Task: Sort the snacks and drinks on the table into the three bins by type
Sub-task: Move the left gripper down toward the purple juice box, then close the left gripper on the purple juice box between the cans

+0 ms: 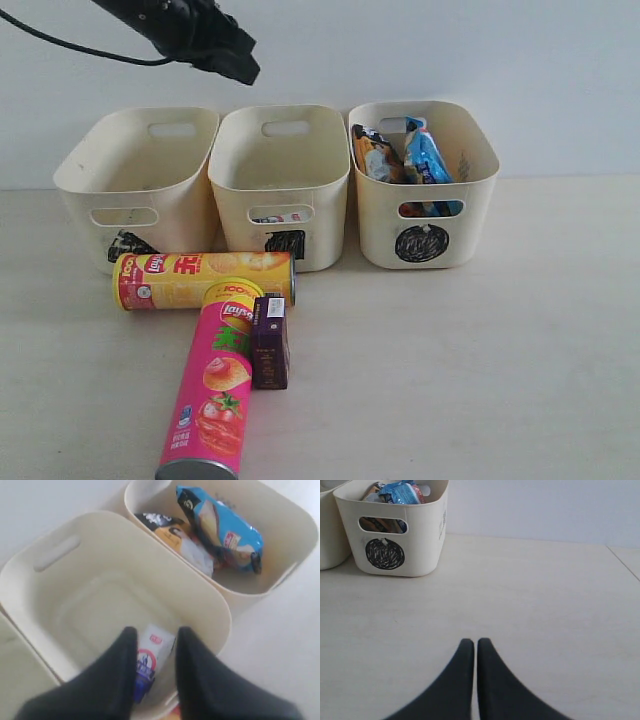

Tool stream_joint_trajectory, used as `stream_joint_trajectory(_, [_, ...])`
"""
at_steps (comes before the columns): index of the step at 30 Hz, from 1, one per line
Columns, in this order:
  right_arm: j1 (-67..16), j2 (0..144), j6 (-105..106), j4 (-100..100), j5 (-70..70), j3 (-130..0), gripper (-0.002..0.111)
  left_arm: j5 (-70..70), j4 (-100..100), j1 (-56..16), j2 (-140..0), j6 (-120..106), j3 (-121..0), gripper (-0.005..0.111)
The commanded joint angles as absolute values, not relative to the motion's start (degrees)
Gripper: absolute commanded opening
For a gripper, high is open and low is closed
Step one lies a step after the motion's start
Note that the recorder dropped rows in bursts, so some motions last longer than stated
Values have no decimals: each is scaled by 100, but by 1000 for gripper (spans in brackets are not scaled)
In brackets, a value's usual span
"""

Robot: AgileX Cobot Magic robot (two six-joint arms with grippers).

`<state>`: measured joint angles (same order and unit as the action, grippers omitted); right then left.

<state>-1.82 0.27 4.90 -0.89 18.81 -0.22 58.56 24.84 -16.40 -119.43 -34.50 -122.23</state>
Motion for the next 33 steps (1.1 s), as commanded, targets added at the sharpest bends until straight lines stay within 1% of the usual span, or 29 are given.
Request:
stream_joint_trajectory(1, [-165, 0, 496, -80, 1844, 0, 0, 6550, 2118, -1661, -11820, -3251, -12242, 4])
stream_joint_trajectory(5, [-165, 0, 496, -80, 1844, 0, 0, 6996, 2118, -1661, -11790, -3126, -12120, 4])
stream_joint_trajectory(10, [-165, 0, 496, -80, 1844, 0, 0, 6996, 2133, -1672, -11624, -3202, -11693, 4])
stream_joint_trajectory(22, [-165, 0, 496, -80, 1844, 0, 0, 6863, 2612, -1672, -11053, -4030, -9929, 4])
stream_joint_trajectory(25, [-165, 0, 496, -80, 1844, 0, 0, 6874, 2572, -1807, -11042, -3940, -9602, 4])
stream_joint_trajectory(28, [-165, 0, 496, -80, 1844, 0, 0, 6887, 2563, -2021, -11042, -3940, -9565, 4])
stream_joint_trajectory(29, [-165, 0, 496, -80, 1844, 0, 0, 6899, 2545, -2139, -11042, -3940, -9565, 7])
stream_joint_trajectory(30, [-165, 0, 496, -80, 1844, 0, 0, 6899, 2473, -2251, -11042, -3940, -9565, 15])
stream_joint_trajectory(31, [-165, 0, 496, -80, 1844, 0, 0, 6908, 2299, -2393, -11042, -3895, -9565, 33])
stream_joint_trajectory(32, [-165, 0, 496, -80, 1844, 0, 0, 6908, 2238, -2434, -11042, -3756, -9565, 42])
stream_joint_trajectory(33, [-165, 0, 496, -80, 1844, 0, 0, 6922, 2153, -2521, -11042, -3361, -9565, 71])
